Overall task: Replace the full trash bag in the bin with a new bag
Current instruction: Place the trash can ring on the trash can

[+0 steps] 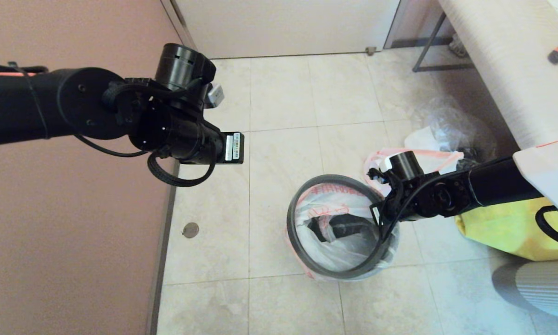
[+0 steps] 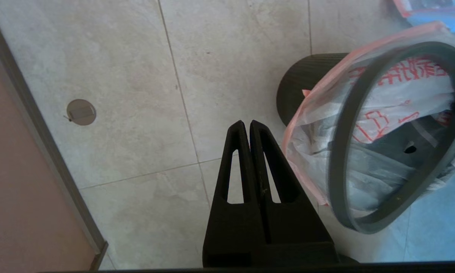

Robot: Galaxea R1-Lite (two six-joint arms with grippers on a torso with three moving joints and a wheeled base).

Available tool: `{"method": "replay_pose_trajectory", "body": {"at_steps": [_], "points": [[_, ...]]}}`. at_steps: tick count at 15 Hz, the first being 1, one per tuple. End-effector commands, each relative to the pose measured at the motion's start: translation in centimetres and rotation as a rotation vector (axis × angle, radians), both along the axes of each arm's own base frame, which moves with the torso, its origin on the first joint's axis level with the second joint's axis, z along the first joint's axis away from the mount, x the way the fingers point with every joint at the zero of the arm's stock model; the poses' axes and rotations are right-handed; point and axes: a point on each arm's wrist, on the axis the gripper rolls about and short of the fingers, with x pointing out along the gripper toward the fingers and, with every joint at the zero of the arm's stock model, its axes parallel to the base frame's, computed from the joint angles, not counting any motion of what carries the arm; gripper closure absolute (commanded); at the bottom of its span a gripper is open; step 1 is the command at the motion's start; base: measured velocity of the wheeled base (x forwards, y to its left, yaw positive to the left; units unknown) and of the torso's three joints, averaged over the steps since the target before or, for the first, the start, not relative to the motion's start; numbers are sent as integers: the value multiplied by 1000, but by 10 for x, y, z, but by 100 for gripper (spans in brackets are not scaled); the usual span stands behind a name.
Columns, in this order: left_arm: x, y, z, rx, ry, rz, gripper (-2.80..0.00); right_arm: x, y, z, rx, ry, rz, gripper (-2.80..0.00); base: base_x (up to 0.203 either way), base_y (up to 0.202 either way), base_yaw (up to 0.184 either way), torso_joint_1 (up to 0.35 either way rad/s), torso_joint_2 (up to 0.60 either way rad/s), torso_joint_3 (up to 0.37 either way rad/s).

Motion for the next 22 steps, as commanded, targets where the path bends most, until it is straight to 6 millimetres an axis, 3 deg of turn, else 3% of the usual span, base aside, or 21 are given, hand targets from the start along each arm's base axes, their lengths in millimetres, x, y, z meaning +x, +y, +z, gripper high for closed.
{"method": "replay_pose_trajectory", "body": {"at_steps": [1, 5, 8, 13, 22], "points": [[2, -1, -1, 0, 2, 3, 0, 2, 1, -6, -5, 11, -1, 0, 0, 0, 0, 0, 0, 0], [2, -1, -1, 0, 3, 2, 0, -10, 7, 15, 12, -30, 20, 0, 0, 0, 0, 0, 0, 0], [1, 1, 1, -3, -3, 5, 0, -22, -3, 25, 10, -36, 4, 0, 0, 0, 0, 0, 0, 0], [1, 1, 1, -2, -1, 6, 0, -14, -27, 21, -11, -25, -46, 0, 0, 0, 0, 0, 0, 0], [2, 0, 1, -3, -3, 5, 0, -1, -17, -2, -31, -12, -17, 0, 0, 0, 0, 0, 0, 0]]}}
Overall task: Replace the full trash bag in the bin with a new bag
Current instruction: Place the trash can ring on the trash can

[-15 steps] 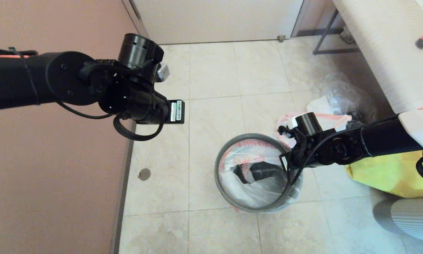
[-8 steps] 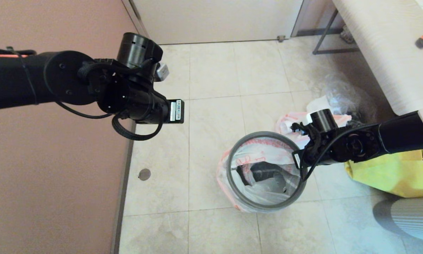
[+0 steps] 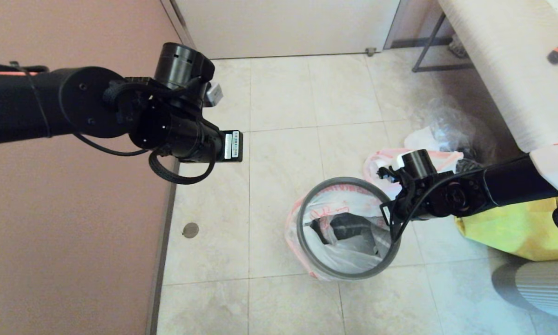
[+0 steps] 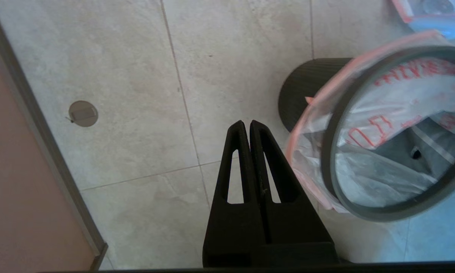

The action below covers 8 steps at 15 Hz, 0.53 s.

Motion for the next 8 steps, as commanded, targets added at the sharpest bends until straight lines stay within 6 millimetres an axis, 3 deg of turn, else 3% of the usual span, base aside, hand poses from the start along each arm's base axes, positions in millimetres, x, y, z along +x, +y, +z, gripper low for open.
{"method": "replay_pose_trajectory", "body": {"at_steps": [1, 8], "points": [[0, 0, -1, 1, 3, 4, 0, 4, 3, -7, -7, 10, 6, 0, 0, 0, 0, 0, 0, 0], [0, -1, 0, 1, 2, -3, 0, -3, 12, -3, -13, 3, 35, 0, 0, 0, 0, 0, 0, 0]]}}
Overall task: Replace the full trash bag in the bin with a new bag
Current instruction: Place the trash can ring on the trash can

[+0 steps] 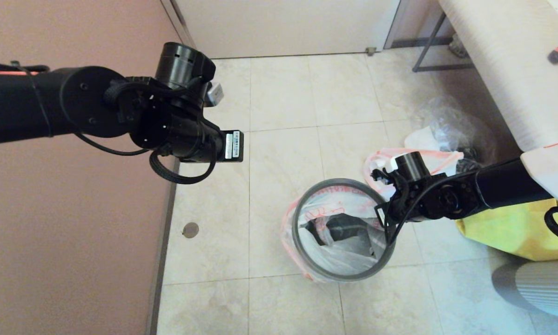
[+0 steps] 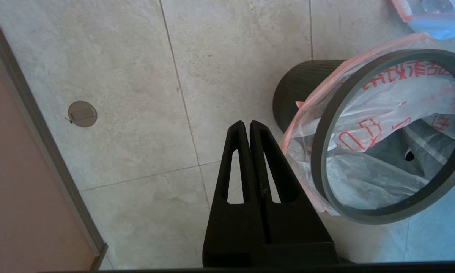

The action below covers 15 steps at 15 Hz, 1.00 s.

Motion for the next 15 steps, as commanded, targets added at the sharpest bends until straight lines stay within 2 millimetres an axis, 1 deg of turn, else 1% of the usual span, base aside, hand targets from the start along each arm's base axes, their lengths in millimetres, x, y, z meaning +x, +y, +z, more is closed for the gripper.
{"method": "replay_pose_trajectory", "body": {"at_steps": [1, 2, 4, 6, 7, 8, 10, 11, 12, 13, 15], "points": [[0, -1, 0, 1, 2, 1, 0, -2, 1, 0, -17, 0, 0, 0, 0, 0, 0, 0, 0, 0], [0, 0, 1, 0, 0, 1, 0, -1, 1, 1, -20, -6, -4, -280, 0, 0, 0, 0, 0, 0], [-1, 0, 1, -1, -2, 1, 0, -3, 2, 2, -19, -9, -4, -280, 0, 0, 0, 0, 0, 0], [-3, -1, 2, 3, 7, -5, 0, -8, -1, 9, -16, -18, -5, -280, 0, 0, 0, 0, 0, 0], [-5, -3, 1, 6, 13, -13, 0, -15, -3, 22, -6, -41, -6, -280, 0, 0, 0, 0, 0, 0], [-6, -5, 1, 7, 17, -20, 0, -24, -7, 34, 7, -62, -7, -280, 0, 0, 0, 0, 0, 0], [-7, -12, -8, 0, 54, -73, 0, -50, -18, 53, 36, -82, 0, -280, 0, 0, 0, 0, 0, 0], [-4, -16, -15, 4, 80, -99, 0, -62, -24, 59, 73, -80, 13, -280, 0, 0, 0, 0, 0, 0], [2, -20, -26, 17, 119, -144, 0, -72, -32, 62, 163, -56, 44, -280, 0, 0, 0, 0, 0, 0], [7, -23, -34, 3, 156, -201, 0, -78, -39, 64, 252, -31, 74, 0, 0, 0, 0, 0, 0, 0], [14, -26, -48, -86, 244, -340, 0, -78, -50, 65, 418, 17, 152, 0, 0, 0, 0, 0, 0, 0]]}}
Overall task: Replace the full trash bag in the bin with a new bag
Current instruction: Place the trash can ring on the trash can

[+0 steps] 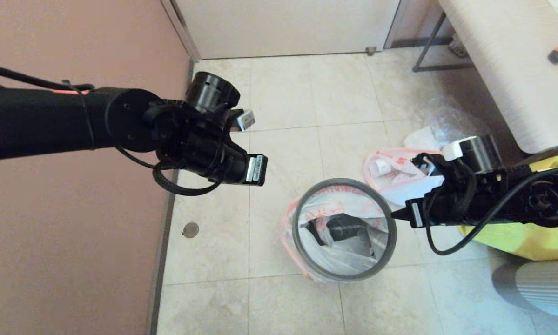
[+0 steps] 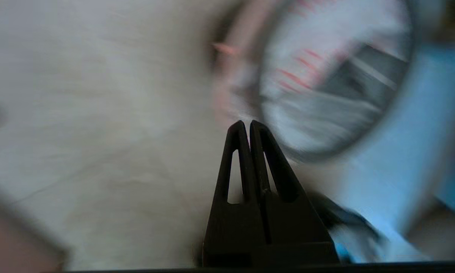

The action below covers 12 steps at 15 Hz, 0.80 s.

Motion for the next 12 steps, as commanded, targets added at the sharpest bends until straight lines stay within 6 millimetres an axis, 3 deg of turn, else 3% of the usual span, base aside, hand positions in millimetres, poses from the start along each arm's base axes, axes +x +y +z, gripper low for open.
{"method": "replay_pose_trajectory", "body": {"at_steps": [1, 5, 8, 12], "points": [[14, -5, -25, -73, 122, -113, 0, -2, -8, 7, 137, 7, 63, 0, 0, 0, 0, 0, 0, 0], [35, -12, -66, -159, 280, -225, 0, 32, -9, -34, 236, 51, 105, 0, 0, 0, 0, 0, 0, 0], [41, -17, -84, -181, 331, -290, 0, 56, -7, -69, 264, 33, 131, 0, 0, 0, 0, 0, 0, 0], [51, -24, -110, -168, 379, -306, 0, 74, -11, -99, 282, 14, 133, 0, 0, 0, 0, 0, 0, 0]]}}
